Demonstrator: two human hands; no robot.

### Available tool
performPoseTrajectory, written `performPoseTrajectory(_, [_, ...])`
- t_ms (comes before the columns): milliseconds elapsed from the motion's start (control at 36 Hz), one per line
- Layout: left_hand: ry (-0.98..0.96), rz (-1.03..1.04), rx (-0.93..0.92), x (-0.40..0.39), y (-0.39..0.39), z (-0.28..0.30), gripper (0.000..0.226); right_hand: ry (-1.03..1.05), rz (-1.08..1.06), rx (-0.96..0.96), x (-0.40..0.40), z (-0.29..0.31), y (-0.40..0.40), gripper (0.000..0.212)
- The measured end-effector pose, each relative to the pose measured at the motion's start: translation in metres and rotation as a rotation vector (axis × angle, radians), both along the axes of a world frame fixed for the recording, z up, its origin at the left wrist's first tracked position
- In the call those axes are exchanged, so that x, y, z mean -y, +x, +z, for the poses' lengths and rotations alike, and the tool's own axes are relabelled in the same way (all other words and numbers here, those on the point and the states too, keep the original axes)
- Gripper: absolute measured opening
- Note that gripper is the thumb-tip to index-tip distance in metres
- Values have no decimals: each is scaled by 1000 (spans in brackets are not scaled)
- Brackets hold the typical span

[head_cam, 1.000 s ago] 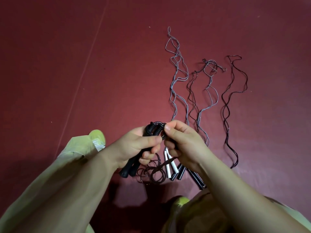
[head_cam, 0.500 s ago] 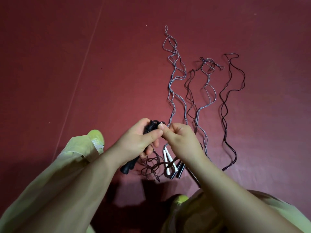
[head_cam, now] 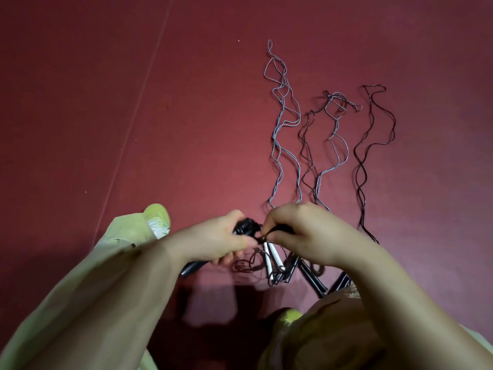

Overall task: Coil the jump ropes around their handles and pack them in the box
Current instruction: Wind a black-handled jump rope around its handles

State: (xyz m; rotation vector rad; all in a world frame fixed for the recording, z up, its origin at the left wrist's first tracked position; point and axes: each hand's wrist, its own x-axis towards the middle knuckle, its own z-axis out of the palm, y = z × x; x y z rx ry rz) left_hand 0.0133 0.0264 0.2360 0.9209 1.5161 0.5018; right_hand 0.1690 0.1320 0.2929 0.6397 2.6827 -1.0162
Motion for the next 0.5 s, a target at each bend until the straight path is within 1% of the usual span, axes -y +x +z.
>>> performPoseTrajectory(56, [-16, -50, 56, 1, 6, 2, 18, -115, -48, -50, 1, 2, -1, 9])
performPoseTrajectory(111, [-26, -85, 99, 2, 12, 5, 17, -211, -99, -111, 3, -1, -4, 17])
performPoseTrajectory(167, [-27, -134, 97, 2, 18, 8, 16, -316, -174, -169, 4, -8, -7, 27])
performPoseTrajectory(222, [-30, -168, 73, 2, 24, 10, 18, -402, -234, -207, 5, -15, -9, 28])
performPoseTrajectory(278, [-19, -150, 89, 2, 27, 12, 22, -450, -303, -239, 4, -20, -11, 27])
performPoseTrajectory(361, [36, -55, 203, 0, 28, 13, 18, -546, -417, -270, 0, -30, -10, 26])
performPoseTrajectory(500, [118, 18, 307, 1, 26, 12, 15, -623, -528, -245, -3, -42, -7, 31])
